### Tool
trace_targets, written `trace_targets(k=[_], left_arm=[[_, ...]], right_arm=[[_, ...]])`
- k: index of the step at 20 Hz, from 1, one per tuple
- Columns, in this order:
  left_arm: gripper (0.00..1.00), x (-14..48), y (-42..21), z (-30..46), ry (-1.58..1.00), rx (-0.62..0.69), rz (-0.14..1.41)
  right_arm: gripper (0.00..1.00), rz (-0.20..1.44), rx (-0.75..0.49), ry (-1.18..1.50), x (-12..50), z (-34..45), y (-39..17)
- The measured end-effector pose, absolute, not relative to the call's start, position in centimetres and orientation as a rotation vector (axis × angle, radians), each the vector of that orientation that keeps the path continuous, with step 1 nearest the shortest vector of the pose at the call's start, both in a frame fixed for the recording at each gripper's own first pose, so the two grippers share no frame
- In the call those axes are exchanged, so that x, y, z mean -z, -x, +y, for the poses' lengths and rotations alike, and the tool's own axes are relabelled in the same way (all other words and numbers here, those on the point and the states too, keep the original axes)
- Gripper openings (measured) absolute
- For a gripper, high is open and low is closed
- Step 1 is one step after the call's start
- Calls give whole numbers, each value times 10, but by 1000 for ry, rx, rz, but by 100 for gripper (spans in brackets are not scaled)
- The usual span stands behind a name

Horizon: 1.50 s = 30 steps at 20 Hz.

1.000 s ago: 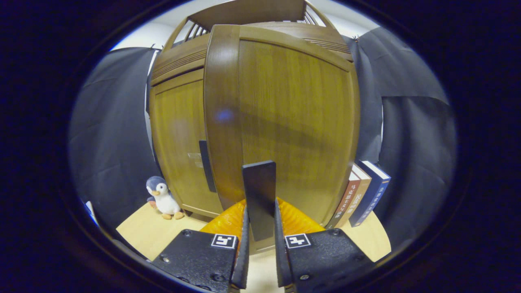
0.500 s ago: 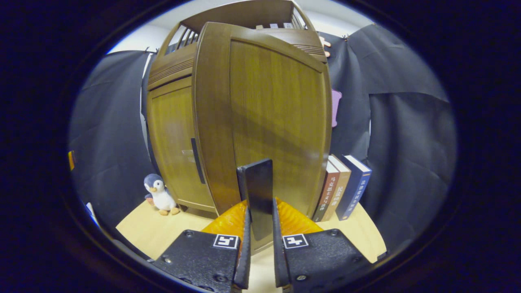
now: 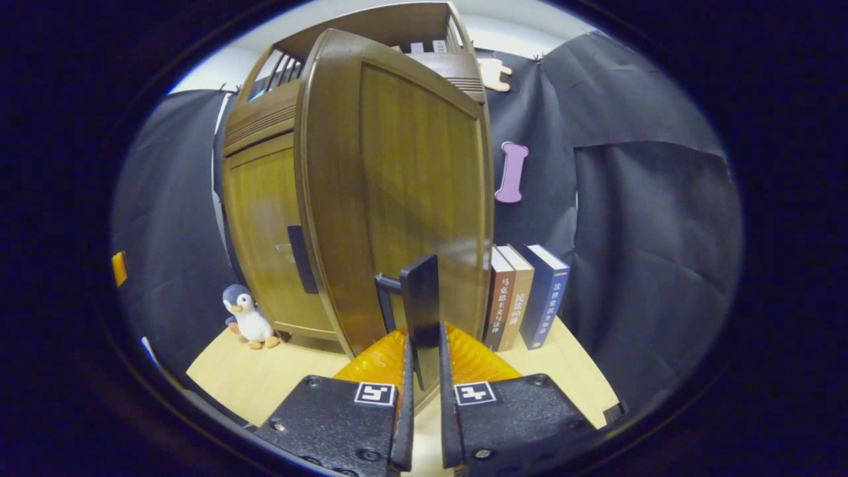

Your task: Open the right door of the double-door shoe cabinet with the right hand, and open the left door with the left hand.

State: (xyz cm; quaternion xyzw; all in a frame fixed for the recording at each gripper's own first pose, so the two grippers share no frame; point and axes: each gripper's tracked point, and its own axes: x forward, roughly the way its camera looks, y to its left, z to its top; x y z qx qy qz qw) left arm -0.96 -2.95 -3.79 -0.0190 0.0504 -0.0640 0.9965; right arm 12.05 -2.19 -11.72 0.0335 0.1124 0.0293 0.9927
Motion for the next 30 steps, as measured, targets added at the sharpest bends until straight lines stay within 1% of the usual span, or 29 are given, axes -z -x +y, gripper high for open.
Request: trace_targets(k=[6,11,12,13,16,21,22,23,27,30], left_arm=[[96,34,6,-57,30,161,108],[96,29,-1,-92,19,165,108],[100,29,-2,-102,21,162,114],[96,29,-3,-112,27,162,121],[96,22,-4,-144,42,162,119],[96,23,-5,-177,40,114,129],[100,22,-6,-181,41,96,129],[96,22,-5,-184,41,78,131],[96,28,-1,-189,49,9,141],[96,31,0,-188,48,-21,152]], right_arm=[[11,216,-41,-63,117,-48,-112],[7,214,-38,-52,118,-87,-108],[5,218,-38,-50,117,-98,-108],[5,224,-38,-52,117,-109,-107],[4,239,-45,-66,115,-140,-112],[4,256,-135,-64,114,-166,-117],[4,259,-152,-63,113,-171,-119],[4,261,-171,-61,114,-175,-121],[4,266,-261,-63,116,-184,-123],[4,267,-296,-48,114,-186,-123]])
